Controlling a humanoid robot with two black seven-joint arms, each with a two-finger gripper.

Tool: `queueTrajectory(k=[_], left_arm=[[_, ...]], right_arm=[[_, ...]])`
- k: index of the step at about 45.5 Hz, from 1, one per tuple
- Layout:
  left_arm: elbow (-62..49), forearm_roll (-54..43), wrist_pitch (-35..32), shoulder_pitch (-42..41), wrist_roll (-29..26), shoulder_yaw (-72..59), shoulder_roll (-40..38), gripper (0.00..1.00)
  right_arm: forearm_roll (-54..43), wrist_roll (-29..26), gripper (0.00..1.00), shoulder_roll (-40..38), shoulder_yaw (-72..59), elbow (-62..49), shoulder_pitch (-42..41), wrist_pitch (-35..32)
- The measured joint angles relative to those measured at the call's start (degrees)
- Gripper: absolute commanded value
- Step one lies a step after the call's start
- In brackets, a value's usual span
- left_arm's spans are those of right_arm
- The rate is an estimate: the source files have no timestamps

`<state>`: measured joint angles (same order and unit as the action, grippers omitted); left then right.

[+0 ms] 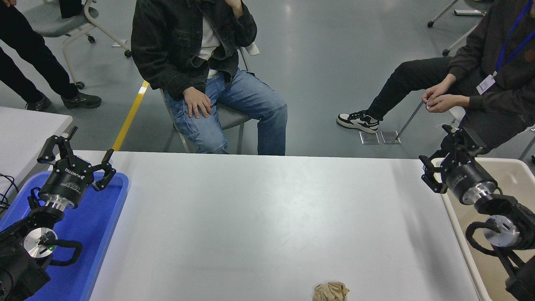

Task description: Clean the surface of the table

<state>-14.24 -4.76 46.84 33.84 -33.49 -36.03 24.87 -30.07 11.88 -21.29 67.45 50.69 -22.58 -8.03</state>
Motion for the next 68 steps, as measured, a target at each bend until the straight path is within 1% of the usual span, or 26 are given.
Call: queueTrajectory(k=[23, 35, 49, 56, 63, 68], left_arm=[[0.0, 0.02, 0.0, 0.0, 0.0, 0.0, 0.0, 1.0], [0.0, 0.02, 0.0, 0.0, 0.0, 0.0, 0.0, 1.0], [0.0, 0.02, 0.08, 0.0, 0.0, 0.0, 0.0, 1.0], [0.0, 0.02, 0.08, 0.0, 0.02, 0.0, 0.01, 1.0], [0.0, 0.02, 0.08, 0.0, 0.08, 0.0, 0.01, 1.0], [0.0, 0.02, 0.09, 0.0, 0.08, 0.0, 0.01, 1.0]], right_arm=[[0.09, 6.09, 1.0, 3.99, -1.7, -5.13, -1.51, 1.61], [0.37, 7.33, 1.0, 5.83, -2.27, -5.81, -1.88, 1.79], [0.54, 7.52, 1.0, 6.45, -4.87, -5.5, -2.61, 1.43], [0.54, 6.98, 1.0, 3.3, -10.65, -3.48, -3.47, 0.99], [0.58, 5.59, 1.0, -2.2, -17.68, 1.3, -4.31, 0.81], [0.16, 3.62, 1.0, -7.04, -23.07, 5.93, -5.41, 0.59]])
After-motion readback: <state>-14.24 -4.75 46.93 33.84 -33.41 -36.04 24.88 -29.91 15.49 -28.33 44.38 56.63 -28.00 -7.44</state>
